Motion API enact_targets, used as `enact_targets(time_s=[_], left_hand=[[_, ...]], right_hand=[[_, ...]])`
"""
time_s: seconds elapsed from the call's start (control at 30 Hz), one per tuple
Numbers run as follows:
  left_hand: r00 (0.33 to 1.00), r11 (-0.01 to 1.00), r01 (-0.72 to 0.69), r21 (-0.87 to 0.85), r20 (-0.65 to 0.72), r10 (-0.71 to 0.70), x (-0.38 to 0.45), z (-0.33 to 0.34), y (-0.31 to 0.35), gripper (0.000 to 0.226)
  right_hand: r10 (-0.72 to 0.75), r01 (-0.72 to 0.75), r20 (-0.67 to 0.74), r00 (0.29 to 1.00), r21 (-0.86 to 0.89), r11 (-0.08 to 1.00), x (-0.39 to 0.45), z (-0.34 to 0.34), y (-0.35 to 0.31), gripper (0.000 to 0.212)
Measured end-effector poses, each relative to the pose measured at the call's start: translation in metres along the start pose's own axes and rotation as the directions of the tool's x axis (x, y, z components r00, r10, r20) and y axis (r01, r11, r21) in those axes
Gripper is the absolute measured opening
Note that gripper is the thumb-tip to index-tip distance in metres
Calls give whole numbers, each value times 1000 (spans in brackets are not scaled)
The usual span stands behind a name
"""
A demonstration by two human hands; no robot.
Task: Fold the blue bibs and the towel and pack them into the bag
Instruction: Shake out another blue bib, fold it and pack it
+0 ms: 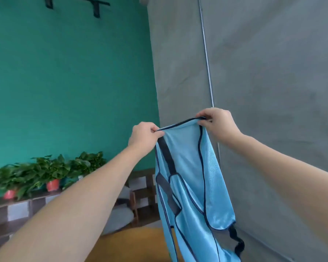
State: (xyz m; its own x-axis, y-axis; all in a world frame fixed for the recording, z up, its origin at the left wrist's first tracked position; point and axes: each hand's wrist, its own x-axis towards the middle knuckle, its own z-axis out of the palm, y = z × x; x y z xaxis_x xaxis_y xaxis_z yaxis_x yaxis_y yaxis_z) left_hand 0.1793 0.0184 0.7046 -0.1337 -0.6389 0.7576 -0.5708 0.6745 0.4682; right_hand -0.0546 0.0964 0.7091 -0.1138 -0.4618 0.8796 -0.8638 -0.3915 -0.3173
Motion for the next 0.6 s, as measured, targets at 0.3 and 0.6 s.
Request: enact_targets(time_s=[0.3, 0.6], left_hand=[[988, 974, -86, 208, -106, 110, 27, -158, -13, 11], [998, 956, 63, 286, -42, -54, -7, -162, -141, 11]], right_hand=[[-113, 118, -67, 991, 70, 991, 49, 45, -101, 24], [-84, 67, 161, 983, 106, 992, 11, 177, -107, 29]])
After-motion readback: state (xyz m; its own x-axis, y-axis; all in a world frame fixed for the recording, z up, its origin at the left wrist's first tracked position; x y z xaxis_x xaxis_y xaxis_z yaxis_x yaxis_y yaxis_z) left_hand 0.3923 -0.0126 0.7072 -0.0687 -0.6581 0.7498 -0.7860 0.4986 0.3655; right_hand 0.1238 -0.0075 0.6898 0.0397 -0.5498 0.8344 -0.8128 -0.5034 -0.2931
